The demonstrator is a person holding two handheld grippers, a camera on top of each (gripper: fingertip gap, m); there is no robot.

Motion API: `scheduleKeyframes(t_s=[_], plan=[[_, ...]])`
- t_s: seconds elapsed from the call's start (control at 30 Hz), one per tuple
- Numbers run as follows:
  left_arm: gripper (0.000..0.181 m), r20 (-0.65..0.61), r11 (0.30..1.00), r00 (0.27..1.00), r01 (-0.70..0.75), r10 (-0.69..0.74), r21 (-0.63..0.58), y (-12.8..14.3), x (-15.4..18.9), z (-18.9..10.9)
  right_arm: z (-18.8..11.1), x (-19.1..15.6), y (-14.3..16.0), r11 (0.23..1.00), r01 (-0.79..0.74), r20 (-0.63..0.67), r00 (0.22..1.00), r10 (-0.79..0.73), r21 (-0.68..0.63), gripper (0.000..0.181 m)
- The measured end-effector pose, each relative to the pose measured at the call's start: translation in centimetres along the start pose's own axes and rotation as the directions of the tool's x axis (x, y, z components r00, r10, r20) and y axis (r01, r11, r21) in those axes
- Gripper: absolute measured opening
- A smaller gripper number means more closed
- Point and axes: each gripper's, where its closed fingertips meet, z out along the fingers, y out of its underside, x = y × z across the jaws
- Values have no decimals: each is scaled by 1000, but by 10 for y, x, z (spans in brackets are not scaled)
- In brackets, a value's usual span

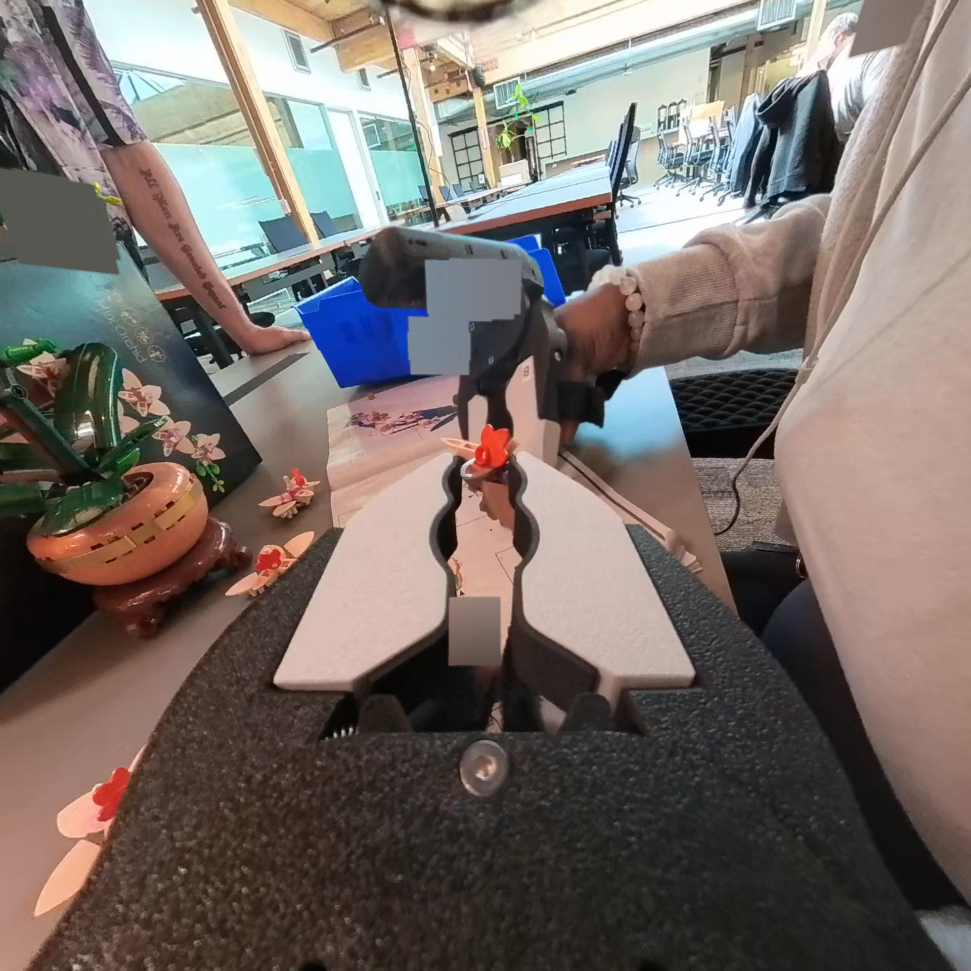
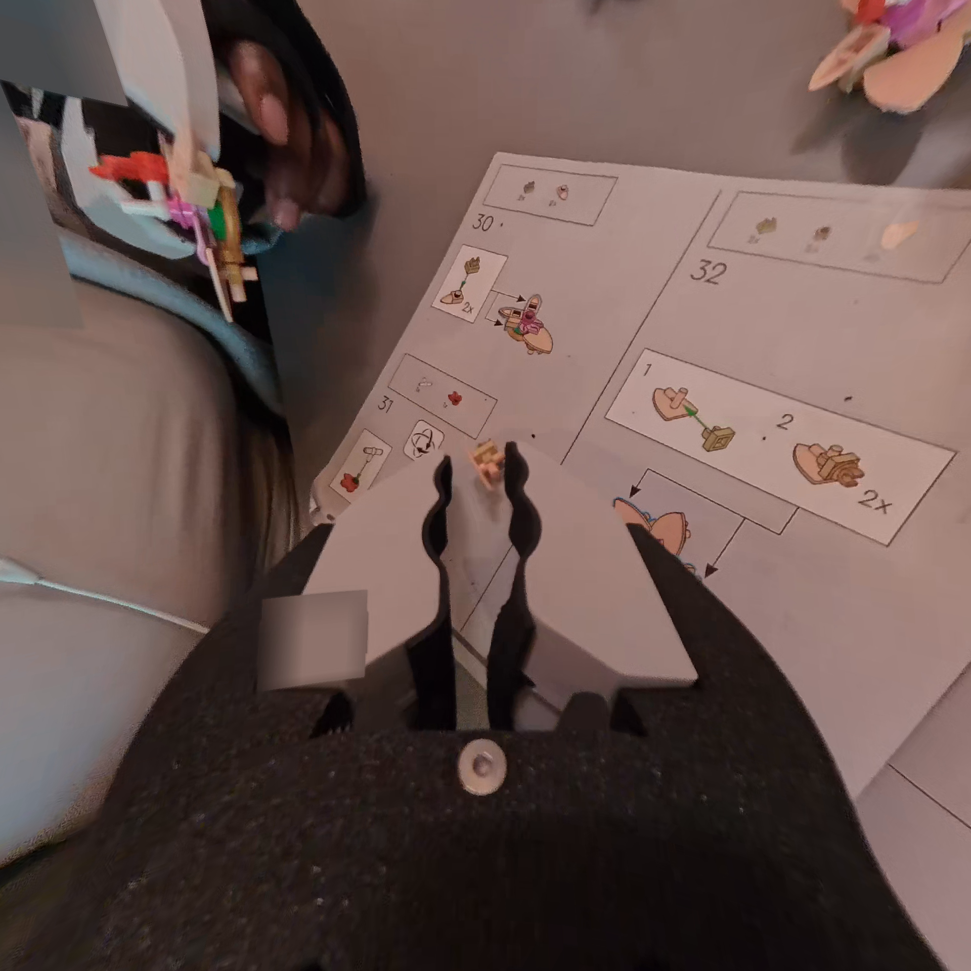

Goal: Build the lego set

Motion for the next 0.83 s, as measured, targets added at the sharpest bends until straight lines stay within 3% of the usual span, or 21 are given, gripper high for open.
scheduleKeyframes(t_s=[0.27, 0.4, 0.47, 0.53, 0.6, 0.7, 0.83], plan=[[16, 22, 999, 1000, -9, 8, 35, -3, -4, -2, -6, 5, -4, 980, 194, -141, 970, -199, -47, 46], [17, 41, 997, 999, -29, 27, 71, -8, -6, -4, -13, 4, -14, 986, 160, -131, 980, -152, 53, 53], [16, 54, 995, 998, -48, 44, 84, -10, -7, -5, -18, 2, -24, 983, 128, -112, 987, -113, 133, 45], [16, 81, 987, 994, -83, 72, 137, -18, -9, -7, -27, -21, -50, 940, 91, 11, 995, -100, 328, 38], [16, 103, 976, 989, -119, 102, 184, -27, -9, -8, -36, -52, -74, 871, -52, 234, 969, -74, 488, 30], [16, 110, 966, 984, -162, 142, 203, -33, -7, -7, -35, -75, -83, 839, -270, 511, 859, -12, 473, 23], [16, 88, 964, 982, -184, 170, 194, -33, -2, -4, -30, -78, -83, 834, -297, 541, 841, -2, 465, 10]])
